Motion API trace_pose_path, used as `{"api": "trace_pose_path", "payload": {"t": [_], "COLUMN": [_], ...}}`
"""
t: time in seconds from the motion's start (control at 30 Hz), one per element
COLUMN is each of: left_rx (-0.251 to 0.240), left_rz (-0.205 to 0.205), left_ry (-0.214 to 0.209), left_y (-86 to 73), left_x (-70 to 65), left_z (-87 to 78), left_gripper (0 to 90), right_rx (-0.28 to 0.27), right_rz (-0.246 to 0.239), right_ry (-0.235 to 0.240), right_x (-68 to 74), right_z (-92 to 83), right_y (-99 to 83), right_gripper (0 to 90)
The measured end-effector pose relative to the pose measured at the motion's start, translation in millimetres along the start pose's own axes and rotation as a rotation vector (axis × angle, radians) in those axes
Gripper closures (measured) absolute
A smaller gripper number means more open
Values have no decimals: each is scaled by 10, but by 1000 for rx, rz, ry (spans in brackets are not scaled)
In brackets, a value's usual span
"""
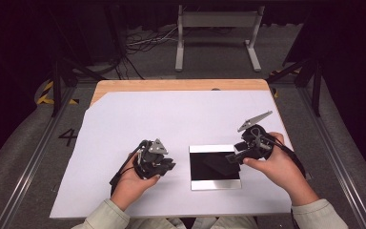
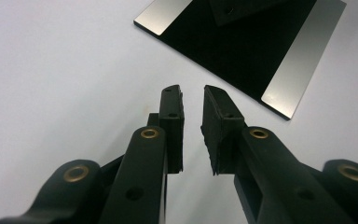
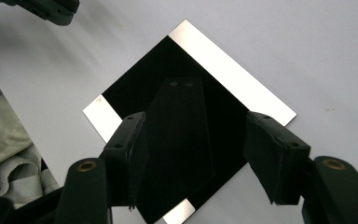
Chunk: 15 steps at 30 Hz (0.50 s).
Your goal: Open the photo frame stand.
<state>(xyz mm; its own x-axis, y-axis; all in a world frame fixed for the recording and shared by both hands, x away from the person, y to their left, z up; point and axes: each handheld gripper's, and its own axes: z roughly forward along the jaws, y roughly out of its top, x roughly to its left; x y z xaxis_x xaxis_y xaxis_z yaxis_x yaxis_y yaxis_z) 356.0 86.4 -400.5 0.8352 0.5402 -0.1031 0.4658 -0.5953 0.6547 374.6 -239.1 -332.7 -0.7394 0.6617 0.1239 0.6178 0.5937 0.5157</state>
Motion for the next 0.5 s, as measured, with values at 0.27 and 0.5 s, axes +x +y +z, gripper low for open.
{"api": "trace_pose_path", "payload": {"t": [0.27,0.5], "left_rx": [4,7], "left_rz": [4,5], "left_ry": [8,13], "left_y": [-15,-17], "left_x": [-1,2], "left_z": [-2,-2], "left_gripper": [780,778], "right_rx": [59,100], "right_rz": [20,57], "right_ry": [21,43], "right_x": [-43,-79], "right_z": [160,258], "right_y": [79,92], "right_gripper": [385,384]}}
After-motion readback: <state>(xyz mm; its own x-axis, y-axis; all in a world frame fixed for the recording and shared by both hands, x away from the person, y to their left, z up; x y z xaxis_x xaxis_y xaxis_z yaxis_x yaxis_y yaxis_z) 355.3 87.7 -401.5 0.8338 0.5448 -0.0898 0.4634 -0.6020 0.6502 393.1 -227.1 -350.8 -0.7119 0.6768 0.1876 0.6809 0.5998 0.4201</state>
